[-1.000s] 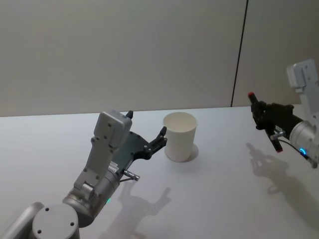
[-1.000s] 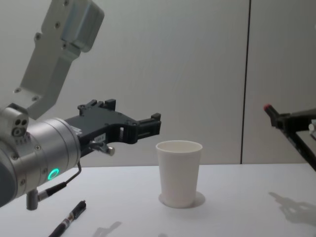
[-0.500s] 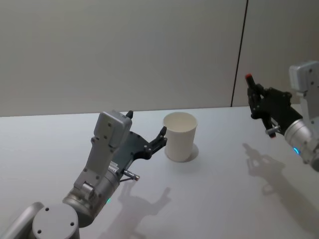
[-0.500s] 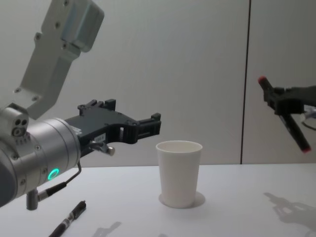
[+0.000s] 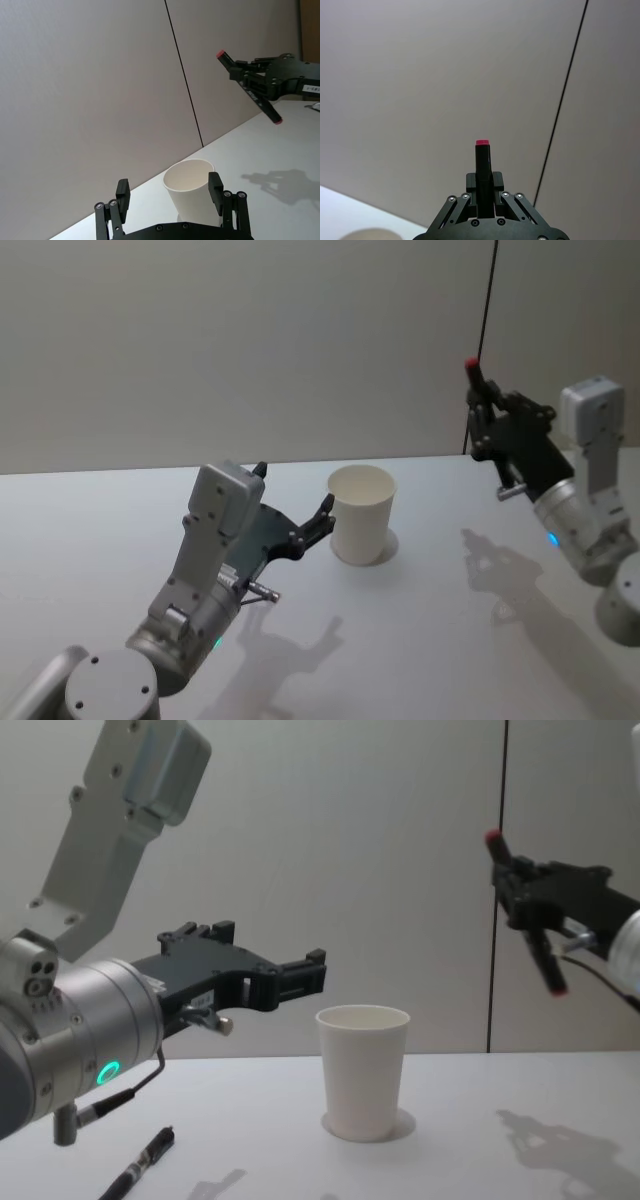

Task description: Place the pen into the pen holder.

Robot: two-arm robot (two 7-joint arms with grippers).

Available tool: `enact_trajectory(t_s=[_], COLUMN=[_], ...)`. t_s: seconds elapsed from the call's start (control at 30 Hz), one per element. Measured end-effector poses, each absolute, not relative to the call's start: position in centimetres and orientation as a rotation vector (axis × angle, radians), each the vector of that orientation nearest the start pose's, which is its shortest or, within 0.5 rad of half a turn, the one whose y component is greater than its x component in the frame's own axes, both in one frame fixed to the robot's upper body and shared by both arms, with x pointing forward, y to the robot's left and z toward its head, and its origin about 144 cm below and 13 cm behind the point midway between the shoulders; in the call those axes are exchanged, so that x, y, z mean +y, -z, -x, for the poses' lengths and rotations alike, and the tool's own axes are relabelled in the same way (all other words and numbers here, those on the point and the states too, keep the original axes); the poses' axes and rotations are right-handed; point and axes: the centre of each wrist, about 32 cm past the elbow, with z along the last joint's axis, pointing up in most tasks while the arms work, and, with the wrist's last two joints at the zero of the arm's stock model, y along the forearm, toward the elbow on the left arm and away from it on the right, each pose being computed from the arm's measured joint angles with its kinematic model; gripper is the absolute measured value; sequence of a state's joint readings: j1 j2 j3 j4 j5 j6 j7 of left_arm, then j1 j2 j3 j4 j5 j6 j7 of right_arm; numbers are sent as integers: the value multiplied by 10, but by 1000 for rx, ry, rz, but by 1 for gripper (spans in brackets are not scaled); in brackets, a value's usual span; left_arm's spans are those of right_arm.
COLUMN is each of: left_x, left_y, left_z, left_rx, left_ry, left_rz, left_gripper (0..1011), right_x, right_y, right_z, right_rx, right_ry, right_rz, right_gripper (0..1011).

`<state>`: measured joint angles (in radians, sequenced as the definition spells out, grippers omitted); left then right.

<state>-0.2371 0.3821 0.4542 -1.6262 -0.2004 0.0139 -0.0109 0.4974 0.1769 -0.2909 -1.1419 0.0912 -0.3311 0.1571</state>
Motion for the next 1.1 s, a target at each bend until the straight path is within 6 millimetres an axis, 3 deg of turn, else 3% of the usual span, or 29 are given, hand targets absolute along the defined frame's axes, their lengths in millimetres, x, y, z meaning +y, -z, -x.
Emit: enact_trajectory(t_s=[0.57, 1.1], left_x=[198, 198], left_y=[-1204, -1204], left_z=[-492, -492], left_rx=[-268, -268], left_ry=[-1124, -1124], left_rz=[-61, -61], left_gripper=[1003, 1003], right_x=[-177, -151], right_y=[-1166, -1155], right_z=[-633, -650], right_rx=[-481, -423], right_ry=[1072, 967], right_rz=[-291, -358], right_gripper=[172, 172])
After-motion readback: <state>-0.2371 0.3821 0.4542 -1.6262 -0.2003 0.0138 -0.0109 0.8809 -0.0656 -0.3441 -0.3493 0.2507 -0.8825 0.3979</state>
